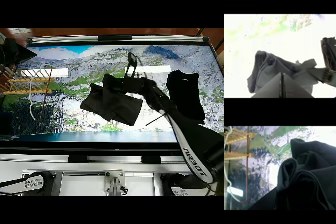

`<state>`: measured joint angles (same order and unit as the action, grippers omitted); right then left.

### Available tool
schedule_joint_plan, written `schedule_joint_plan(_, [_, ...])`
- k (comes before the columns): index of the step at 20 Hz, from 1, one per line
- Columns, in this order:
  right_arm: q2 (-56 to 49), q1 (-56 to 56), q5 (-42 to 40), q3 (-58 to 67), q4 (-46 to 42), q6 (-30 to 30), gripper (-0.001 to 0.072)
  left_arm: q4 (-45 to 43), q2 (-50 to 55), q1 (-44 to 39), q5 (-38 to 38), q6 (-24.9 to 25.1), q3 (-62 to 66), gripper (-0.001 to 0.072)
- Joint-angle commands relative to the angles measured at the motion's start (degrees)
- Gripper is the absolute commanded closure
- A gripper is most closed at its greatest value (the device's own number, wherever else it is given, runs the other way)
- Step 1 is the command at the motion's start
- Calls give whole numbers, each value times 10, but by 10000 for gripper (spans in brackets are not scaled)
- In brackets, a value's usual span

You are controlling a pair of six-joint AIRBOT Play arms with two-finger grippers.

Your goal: Fold the shirts.

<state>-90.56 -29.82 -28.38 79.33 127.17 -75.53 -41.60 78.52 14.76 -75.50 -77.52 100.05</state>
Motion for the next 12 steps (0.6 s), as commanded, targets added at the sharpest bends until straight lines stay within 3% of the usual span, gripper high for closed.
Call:
schedule_joint_plan(1, [-55,-38,92,1,29,40,626,0,-4,3,-19,5,0,669])
schedule_joint_plan(3, [-64,-44,112,1,31,61,609,-1,-3,-6,-19,11,0,669])
schedule_joint_plan(4, [-66,-46,119,1,30,65,440,0,-2,-9,-19,16,0,668])
schedule_joint_plan(5, [-66,-46,121,1,29,64,181,-1,-2,-13,-19,16,0,668])
schedule_joint_plan(8, [-49,-26,59,1,19,32,160,0,-2,-13,-19,18,0,668])
schedule_joint_plan(12, [13,62,-157,1,-110,15,160,0,-2,-13,-19,20,0,668])
